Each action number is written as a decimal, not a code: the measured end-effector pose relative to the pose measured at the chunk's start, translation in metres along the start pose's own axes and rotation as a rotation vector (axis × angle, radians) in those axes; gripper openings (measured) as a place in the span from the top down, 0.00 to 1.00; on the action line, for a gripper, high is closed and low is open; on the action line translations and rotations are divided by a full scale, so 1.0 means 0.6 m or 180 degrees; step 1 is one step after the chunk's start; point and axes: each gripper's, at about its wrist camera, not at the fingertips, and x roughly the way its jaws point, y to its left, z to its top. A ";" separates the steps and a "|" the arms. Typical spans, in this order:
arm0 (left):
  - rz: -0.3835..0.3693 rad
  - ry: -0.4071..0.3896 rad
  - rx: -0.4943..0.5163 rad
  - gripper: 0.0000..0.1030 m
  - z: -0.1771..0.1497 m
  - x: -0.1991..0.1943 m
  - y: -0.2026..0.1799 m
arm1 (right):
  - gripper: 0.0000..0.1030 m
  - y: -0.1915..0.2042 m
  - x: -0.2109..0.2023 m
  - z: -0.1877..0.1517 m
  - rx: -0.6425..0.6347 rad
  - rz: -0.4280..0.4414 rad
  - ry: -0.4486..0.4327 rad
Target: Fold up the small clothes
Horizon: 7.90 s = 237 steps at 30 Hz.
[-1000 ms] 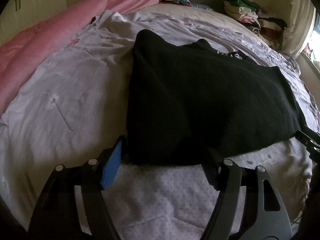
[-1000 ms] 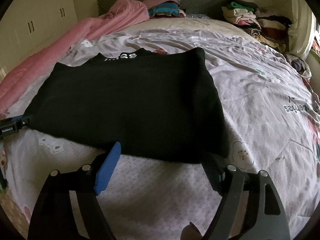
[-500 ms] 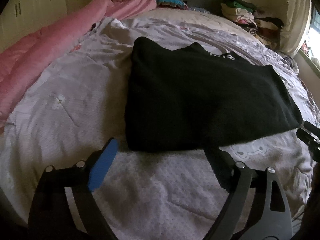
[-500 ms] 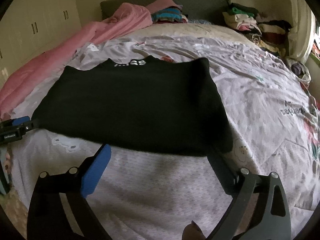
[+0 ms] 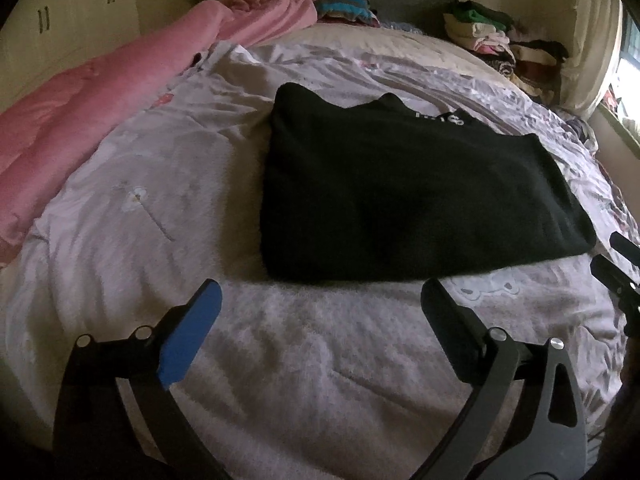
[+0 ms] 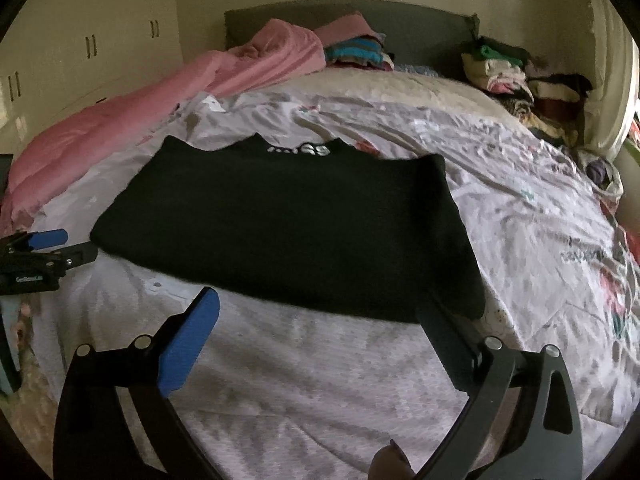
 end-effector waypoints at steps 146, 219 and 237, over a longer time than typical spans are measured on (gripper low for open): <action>-0.0971 0.0284 0.0132 0.74 0.255 0.111 -0.318 | 0.88 -0.025 0.036 0.037 0.0024 0.0214 -0.0662; -0.0949 0.0341 0.0182 0.14 0.125 0.138 -0.299 | 0.68 -0.265 0.154 0.089 0.0681 0.0460 0.0380; -0.0930 0.0286 0.0194 0.14 0.121 0.112 -0.289 | 0.34 -0.250 0.059 0.059 0.0750 0.0472 0.0152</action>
